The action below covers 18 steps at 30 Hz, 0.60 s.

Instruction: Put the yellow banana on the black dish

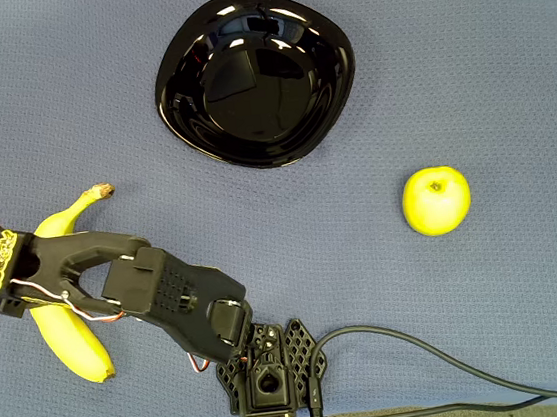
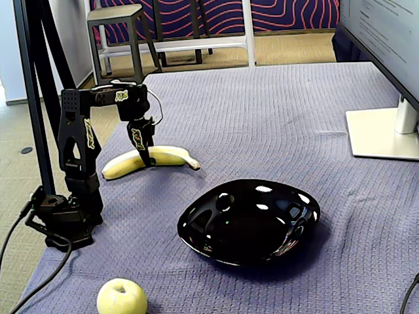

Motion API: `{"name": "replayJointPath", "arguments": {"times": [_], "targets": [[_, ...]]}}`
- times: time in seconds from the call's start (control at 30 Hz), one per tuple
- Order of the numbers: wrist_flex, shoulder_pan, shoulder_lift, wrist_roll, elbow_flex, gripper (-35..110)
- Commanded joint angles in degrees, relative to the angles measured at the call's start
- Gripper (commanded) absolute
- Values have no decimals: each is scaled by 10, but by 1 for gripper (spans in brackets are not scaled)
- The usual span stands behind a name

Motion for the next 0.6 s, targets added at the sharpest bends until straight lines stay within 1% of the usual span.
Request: {"name": "replayJointPath", "arguments": {"times": [0.0, 0.1, 0.33, 0.57], "targets": [[-8, 7, 11, -4, -2, 13], [-8, 6, 11, -2, -2, 1], [3, 6, 18, 0, -11, 0], [56, 7, 47, 11, -87, 0]]}}
